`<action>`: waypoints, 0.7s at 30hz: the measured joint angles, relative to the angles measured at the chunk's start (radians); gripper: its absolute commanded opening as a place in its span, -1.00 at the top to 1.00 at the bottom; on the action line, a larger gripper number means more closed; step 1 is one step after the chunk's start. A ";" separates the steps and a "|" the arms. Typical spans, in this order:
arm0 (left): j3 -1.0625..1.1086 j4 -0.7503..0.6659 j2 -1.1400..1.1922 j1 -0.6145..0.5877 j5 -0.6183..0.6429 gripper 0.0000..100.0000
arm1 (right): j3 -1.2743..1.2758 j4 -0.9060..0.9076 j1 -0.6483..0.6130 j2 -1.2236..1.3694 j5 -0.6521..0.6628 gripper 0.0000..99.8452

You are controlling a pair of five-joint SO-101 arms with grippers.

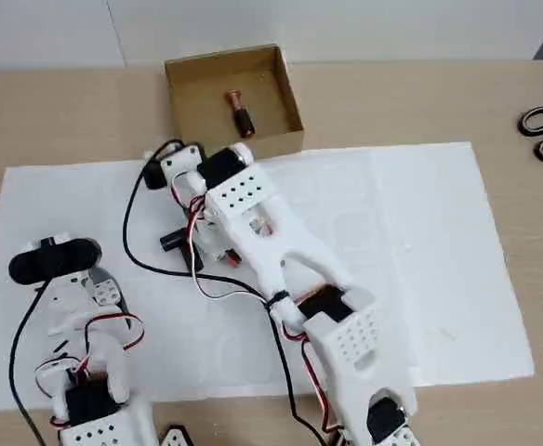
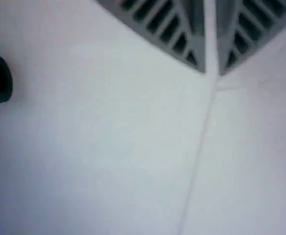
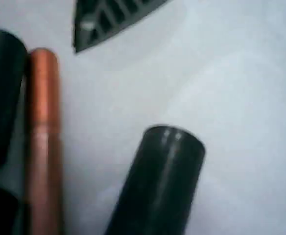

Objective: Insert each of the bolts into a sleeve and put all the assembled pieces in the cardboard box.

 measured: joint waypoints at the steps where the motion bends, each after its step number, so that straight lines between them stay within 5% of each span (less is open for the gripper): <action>1: 0.000 0.000 0.000 0.000 0.000 0.98 | 0.000 -0.005 0.000 0.011 0.000 0.59; 21: 0.000 0.000 0.000 0.000 0.000 0.98 | 0.000 -0.089 0.000 0.026 0.000 0.59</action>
